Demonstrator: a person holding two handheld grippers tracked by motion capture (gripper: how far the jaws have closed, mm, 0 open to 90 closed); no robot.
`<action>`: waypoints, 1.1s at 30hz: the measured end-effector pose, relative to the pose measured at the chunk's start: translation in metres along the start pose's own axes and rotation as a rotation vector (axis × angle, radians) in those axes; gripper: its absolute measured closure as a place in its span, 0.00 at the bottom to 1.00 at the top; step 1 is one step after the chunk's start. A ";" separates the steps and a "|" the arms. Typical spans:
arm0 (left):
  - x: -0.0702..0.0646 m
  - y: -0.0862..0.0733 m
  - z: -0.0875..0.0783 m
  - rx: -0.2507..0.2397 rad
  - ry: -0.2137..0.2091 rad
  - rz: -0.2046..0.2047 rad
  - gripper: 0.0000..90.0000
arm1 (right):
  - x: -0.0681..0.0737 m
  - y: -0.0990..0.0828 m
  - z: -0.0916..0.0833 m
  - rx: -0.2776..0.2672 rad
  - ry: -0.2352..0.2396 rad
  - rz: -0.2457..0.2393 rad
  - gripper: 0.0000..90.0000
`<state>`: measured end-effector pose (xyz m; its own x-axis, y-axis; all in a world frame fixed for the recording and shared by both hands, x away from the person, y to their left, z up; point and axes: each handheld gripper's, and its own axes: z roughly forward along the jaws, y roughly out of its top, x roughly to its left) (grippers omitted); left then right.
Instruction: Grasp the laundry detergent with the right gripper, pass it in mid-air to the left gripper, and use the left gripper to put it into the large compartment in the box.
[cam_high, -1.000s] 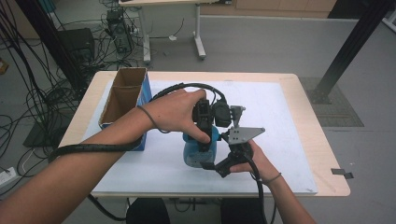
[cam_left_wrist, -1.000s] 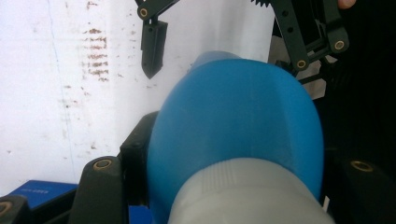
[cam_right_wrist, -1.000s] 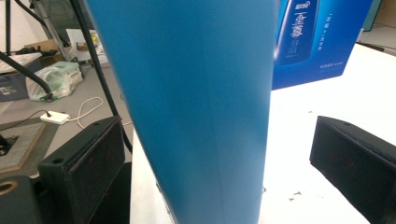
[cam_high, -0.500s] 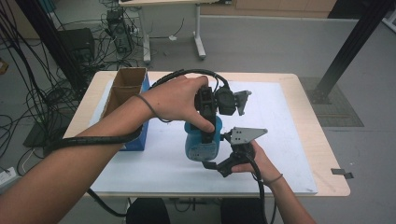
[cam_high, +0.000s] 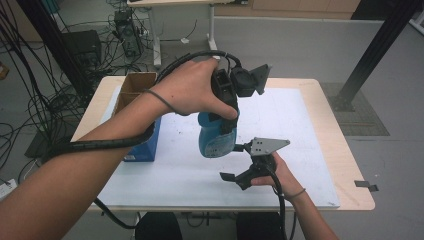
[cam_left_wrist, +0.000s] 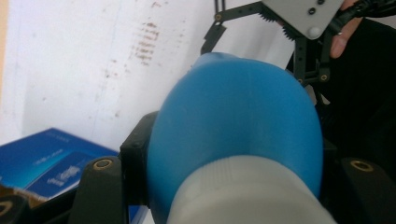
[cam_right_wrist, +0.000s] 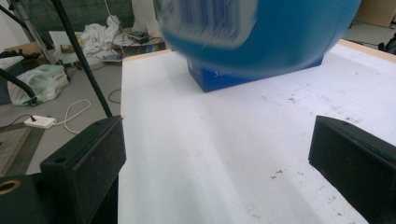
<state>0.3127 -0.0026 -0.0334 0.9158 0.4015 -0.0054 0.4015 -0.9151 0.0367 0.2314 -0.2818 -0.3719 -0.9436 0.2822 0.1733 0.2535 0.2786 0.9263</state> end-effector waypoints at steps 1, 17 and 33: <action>0.001 0.001 -0.003 0.002 0.003 -0.013 0.43 | 0.000 0.000 0.000 -0.002 -0.001 0.001 0.05; 0.017 -0.004 -0.042 -0.042 0.060 -0.306 0.43 | 0.002 0.000 -0.005 -0.003 -0.029 0.002 0.05; 0.066 -0.026 -0.079 -0.087 0.053 -0.543 0.43 | 0.003 0.000 -0.001 -0.018 -0.027 -0.003 0.07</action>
<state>0.3616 0.0507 0.0443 0.5748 0.8183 0.0039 0.8115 -0.5707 0.1255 0.2283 -0.2816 -0.3707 -0.9383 0.3059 0.1613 0.2461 0.2629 0.9329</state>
